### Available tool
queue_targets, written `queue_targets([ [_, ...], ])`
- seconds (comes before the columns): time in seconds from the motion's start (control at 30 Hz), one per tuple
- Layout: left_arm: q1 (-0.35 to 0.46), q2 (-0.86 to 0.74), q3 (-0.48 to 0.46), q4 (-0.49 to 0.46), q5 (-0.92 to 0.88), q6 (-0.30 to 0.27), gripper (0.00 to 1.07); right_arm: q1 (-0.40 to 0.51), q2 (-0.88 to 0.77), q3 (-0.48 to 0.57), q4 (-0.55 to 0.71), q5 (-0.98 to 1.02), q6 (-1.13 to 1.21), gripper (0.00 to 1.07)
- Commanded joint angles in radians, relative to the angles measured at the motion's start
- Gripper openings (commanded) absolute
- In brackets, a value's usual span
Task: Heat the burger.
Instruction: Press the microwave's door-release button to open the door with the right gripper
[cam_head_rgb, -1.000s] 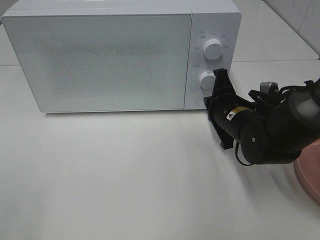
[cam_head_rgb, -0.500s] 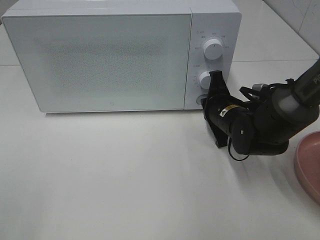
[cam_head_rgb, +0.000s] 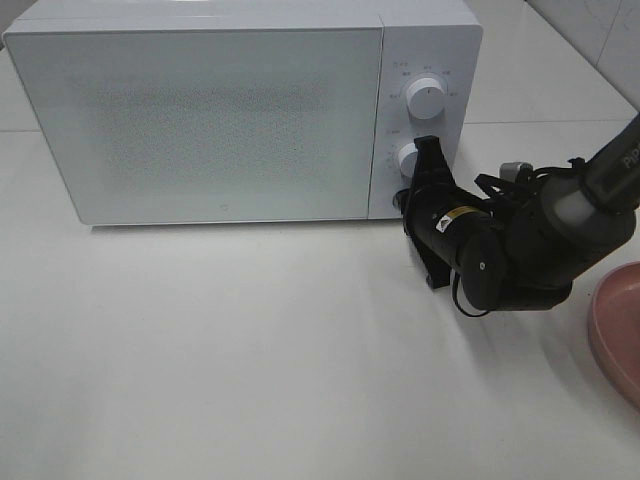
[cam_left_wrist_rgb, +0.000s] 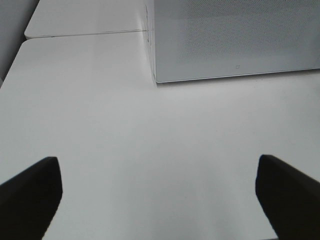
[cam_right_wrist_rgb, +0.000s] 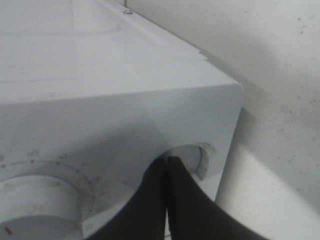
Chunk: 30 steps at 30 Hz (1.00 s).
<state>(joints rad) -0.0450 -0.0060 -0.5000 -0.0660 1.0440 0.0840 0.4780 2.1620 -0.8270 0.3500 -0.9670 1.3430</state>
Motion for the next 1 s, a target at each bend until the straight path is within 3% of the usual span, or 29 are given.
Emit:
queue_targets([
  [0.03,-0.004,-0.018,0.002,-0.005,-0.005,-0.003,0.98,-0.020,-0.048,-0.034,-0.013,-0.205,0.006,0.00],
  [0.37,-0.004,-0.018,0.002,-0.005,-0.005,-0.003,0.98,-0.020,-0.047,-0.037,0.065,-0.257,0.041,0.00],
  [0.8,-0.004,-0.018,0.002,-0.005,-0.005,-0.003,0.98,-0.020,-0.008,-0.163,0.203,-0.324,-0.005,0.00],
  [1.0,-0.004,-0.018,0.002,-0.005,-0.005,-0.003,0.98,-0.020,-0.007,-0.173,0.221,-0.344,-0.011,0.00],
])
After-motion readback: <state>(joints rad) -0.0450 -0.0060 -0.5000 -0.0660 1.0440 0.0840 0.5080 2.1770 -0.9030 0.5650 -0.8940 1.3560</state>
